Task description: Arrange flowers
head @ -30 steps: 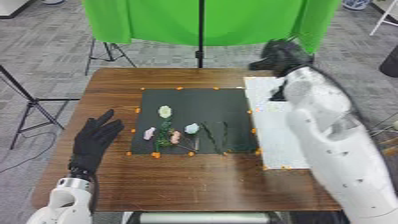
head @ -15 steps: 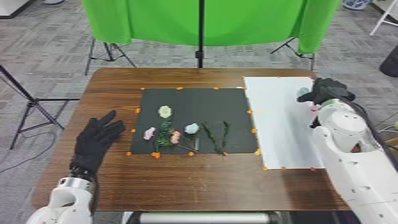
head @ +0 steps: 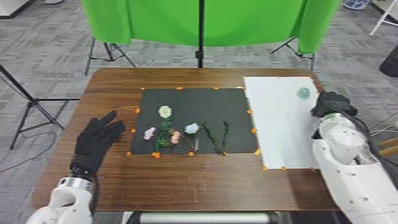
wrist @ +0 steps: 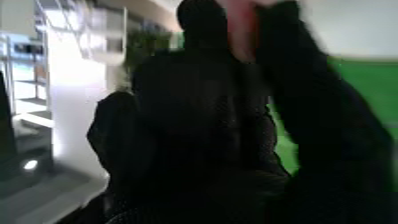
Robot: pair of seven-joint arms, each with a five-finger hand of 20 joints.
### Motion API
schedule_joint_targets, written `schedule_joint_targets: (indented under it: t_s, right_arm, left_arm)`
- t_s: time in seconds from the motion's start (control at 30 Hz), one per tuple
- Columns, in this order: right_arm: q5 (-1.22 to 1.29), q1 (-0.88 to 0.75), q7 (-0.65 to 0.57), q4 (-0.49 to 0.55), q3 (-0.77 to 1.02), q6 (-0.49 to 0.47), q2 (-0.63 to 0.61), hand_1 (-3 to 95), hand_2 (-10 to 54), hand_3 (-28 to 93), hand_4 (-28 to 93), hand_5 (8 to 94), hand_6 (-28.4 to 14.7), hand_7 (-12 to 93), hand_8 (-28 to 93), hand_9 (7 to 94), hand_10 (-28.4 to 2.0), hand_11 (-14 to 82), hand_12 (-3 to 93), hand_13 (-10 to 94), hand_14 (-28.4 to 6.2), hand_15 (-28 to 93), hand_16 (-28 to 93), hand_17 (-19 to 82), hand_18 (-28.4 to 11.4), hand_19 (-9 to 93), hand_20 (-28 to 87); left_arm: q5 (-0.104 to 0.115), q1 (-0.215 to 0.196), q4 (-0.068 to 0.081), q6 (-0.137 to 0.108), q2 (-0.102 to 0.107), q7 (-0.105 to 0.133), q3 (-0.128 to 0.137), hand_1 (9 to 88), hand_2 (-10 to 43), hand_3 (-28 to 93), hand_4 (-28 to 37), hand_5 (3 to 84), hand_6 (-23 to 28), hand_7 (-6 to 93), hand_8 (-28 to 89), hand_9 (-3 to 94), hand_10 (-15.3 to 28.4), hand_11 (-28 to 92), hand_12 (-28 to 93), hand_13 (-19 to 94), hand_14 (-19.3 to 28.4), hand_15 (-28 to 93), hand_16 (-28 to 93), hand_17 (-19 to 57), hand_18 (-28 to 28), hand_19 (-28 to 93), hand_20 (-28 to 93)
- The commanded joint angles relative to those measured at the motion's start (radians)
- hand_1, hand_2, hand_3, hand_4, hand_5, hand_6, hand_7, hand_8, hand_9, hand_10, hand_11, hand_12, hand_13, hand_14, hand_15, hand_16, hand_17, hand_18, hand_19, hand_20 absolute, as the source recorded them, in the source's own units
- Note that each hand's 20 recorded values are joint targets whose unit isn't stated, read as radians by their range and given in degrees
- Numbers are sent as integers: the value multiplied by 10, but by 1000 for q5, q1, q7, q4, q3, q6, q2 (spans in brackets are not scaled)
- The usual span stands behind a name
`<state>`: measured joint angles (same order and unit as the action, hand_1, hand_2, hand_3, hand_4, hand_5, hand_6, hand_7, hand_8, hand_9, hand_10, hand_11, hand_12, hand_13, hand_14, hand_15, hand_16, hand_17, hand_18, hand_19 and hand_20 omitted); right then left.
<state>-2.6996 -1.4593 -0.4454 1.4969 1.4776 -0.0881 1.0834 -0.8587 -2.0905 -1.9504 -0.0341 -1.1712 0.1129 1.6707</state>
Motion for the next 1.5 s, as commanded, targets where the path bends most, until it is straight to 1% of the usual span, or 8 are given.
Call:
schedule_joint_targets:
  t_s: [0.03,0.17,0.27,0.47,0.6,0.83,1.27,1.5]
  right_arm:
    - [-13,-1,35,63,-50,79,-40,619,-95,539,-144,784,-9,186,91,892,-90,113,347,923,-18,535,348,641,-103,932,453]
    - [63,45,71,143,-141,133,-77,622,-95,538,-143,787,-6,188,91,896,-89,112,352,928,-13,535,352,645,-102,932,458]
    - [133,92,171,187,-214,137,-90,622,-95,537,-145,788,-4,193,89,898,-85,111,356,927,-11,542,358,647,-101,932,474]
    - [185,190,370,187,-378,66,-86,606,-95,558,-161,782,9,211,80,896,-80,110,361,920,-5,567,365,645,-103,932,510]
    - [154,203,450,174,-428,-1,-74,593,-95,571,-169,776,17,221,71,889,-78,110,361,914,-5,583,367,642,-103,932,532]
    - [211,158,451,205,-454,-81,-96,581,-91,579,-174,761,26,240,61,882,-75,110,361,906,-5,600,364,637,-103,932,555]
    - [222,149,473,205,-495,-3,-65,573,-92,587,-177,757,29,250,52,880,-72,109,361,897,-7,620,358,628,-106,932,579]
    - [185,141,484,196,-499,-60,-44,562,-93,595,-171,743,32,249,48,869,-70,101,369,892,-9,630,355,625,-108,932,583]
  left_arm:
    - [-4,-15,-2,7,-6,-12,8,182,-16,643,-264,420,46,50,-39,426,140,134,150,323,174,103,67,26,144,37,180]
    - [-3,-17,-2,8,-3,-12,9,183,-16,642,-263,419,45,49,-40,427,140,133,150,322,173,101,66,27,144,37,180]
    - [-2,-10,1,10,0,-14,6,183,-16,642,-263,418,45,48,-39,426,140,133,150,322,173,101,67,26,144,37,180]
    - [-5,-1,4,16,2,-15,1,184,-16,641,-263,416,45,45,-38,424,139,130,150,322,172,99,66,27,144,36,179]
    - [-6,4,7,25,3,-19,-2,184,-14,639,-261,415,46,42,-37,424,138,127,151,321,172,97,68,27,144,35,179]
    - [-6,-3,5,25,0,-23,4,184,-13,636,-256,412,44,36,-34,420,137,118,153,320,171,88,70,27,144,33,180]
    - [-6,-4,7,41,-7,-23,6,186,-12,633,-249,410,43,29,-31,417,136,107,159,313,170,82,75,26,143,30,181]
    - [-10,8,13,47,-7,-32,0,189,-10,628,-245,410,44,27,-30,416,135,101,161,311,169,81,76,26,143,28,181]
